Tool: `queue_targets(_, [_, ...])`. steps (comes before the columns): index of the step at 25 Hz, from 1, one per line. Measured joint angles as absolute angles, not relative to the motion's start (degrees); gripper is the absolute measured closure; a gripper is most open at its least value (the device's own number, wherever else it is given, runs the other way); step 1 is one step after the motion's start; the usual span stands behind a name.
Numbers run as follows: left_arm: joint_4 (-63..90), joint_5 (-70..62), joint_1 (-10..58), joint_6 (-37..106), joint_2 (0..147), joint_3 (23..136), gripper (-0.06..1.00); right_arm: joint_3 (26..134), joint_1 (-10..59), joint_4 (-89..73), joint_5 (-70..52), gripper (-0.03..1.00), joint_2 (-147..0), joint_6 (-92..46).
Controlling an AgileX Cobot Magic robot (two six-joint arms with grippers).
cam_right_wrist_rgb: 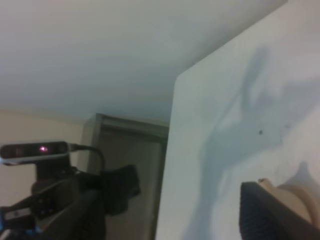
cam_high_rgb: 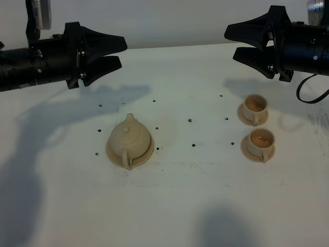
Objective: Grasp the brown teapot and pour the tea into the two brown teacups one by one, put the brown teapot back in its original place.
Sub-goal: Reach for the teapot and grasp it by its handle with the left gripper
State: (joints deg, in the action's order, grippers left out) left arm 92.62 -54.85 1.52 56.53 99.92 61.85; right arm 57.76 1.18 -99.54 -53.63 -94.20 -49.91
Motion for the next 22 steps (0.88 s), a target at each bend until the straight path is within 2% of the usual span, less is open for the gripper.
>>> queue_targets(8, [90.21, -58.27, 1.52, 70.01, 97.71, 67.60, 0.44, 63.02, 1.18, -93.91, -54.53, 0.39, -94.20, -54.84])
queue_targets(12, [85.21, -52.79, 1.52, 72.44, 92.27, 70.12, 0.45, 68.21, 1.18, -86.84, -54.20, 0.40, -94.20, -52.72])
queue_targets(17, [72.65, -41.76, 1.52, 70.22, 85.62, 70.36, 0.46, 73.21, 1.18, -75.46, -51.56, 0.40, -94.22, -46.98])
queue_targets(22, [56.51, -36.17, 1.52, 59.28, 80.56, 70.36, 0.46, 77.49, 1.18, -62.16, -51.08, 0.43, -94.04, -38.99])
